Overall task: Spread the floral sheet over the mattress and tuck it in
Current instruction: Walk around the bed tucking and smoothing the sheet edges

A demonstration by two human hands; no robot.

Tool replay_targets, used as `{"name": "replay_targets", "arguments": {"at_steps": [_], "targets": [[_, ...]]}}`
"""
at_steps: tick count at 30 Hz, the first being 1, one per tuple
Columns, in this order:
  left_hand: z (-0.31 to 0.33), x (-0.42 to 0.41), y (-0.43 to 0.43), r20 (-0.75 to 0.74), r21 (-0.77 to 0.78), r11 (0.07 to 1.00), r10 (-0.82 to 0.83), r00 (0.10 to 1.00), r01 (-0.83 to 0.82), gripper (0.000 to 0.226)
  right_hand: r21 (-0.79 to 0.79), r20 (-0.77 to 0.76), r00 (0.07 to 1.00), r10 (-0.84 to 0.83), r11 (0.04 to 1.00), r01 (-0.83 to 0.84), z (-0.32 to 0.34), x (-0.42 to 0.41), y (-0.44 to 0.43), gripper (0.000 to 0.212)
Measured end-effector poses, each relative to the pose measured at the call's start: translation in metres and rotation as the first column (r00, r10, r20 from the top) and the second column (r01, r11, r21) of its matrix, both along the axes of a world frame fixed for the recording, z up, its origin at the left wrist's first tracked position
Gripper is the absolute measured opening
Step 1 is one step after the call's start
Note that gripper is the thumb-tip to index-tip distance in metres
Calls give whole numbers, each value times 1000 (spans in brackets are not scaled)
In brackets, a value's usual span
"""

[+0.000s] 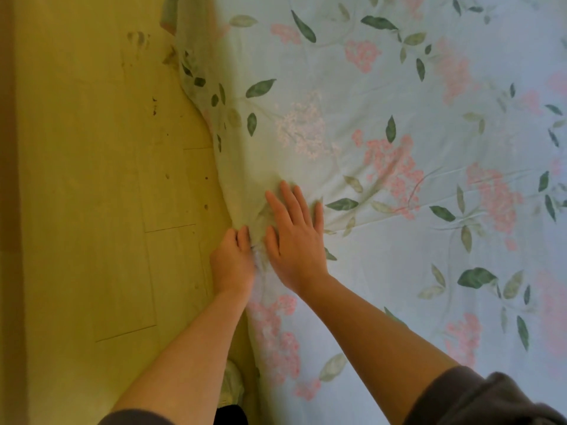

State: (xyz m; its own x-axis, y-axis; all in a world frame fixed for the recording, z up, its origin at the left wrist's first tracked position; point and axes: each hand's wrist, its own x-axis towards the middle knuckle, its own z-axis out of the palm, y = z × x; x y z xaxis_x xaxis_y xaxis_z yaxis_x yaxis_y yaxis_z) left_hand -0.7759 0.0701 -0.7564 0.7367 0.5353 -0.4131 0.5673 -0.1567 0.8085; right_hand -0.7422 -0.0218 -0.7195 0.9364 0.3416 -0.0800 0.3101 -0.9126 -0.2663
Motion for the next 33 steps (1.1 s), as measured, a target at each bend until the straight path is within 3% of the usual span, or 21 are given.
{"name": "replay_targets", "arguments": {"at_steps": [4, 10, 17, 23, 28, 31, 33], "targets": [[1, 2, 4, -110, 71, 993, -84, 990, 92, 34, -12, -15, 1000, 1, 1000, -1, 1, -1, 3, 54], [6, 11, 33, -241, 22, 981, -183, 953, 194, 28, -19, -75, 997, 12, 1000, -14, 17, 9, 0, 52], [29, 58, 51, -217, -111, 980, -188, 958, 167, 34, -7, -118, 993, -27, 1000, 26, 45, 47, 9, 52], [25, 142, 70, -185, -236, 972, -32, 982, -13, 48, 4, -99, 991, -87, 996, 88, 34, 106, 37, 53], [5, 173, 66, -178, -466, 873, 64, 982, -141, 43, 20, -113, 981, -161, 986, 164, 23, 137, 51, 54], [2, 176, 62, -111, -407, 885, 199, 974, -227, 21, 5, -113, 983, -147, 989, 149, 12, 140, 53, 52], [1, 180, 65, -72, -327, 915, 226, 971, -237, 24, -1, -93, 983, -159, 987, 159, 8, 141, 54, 52]]}}
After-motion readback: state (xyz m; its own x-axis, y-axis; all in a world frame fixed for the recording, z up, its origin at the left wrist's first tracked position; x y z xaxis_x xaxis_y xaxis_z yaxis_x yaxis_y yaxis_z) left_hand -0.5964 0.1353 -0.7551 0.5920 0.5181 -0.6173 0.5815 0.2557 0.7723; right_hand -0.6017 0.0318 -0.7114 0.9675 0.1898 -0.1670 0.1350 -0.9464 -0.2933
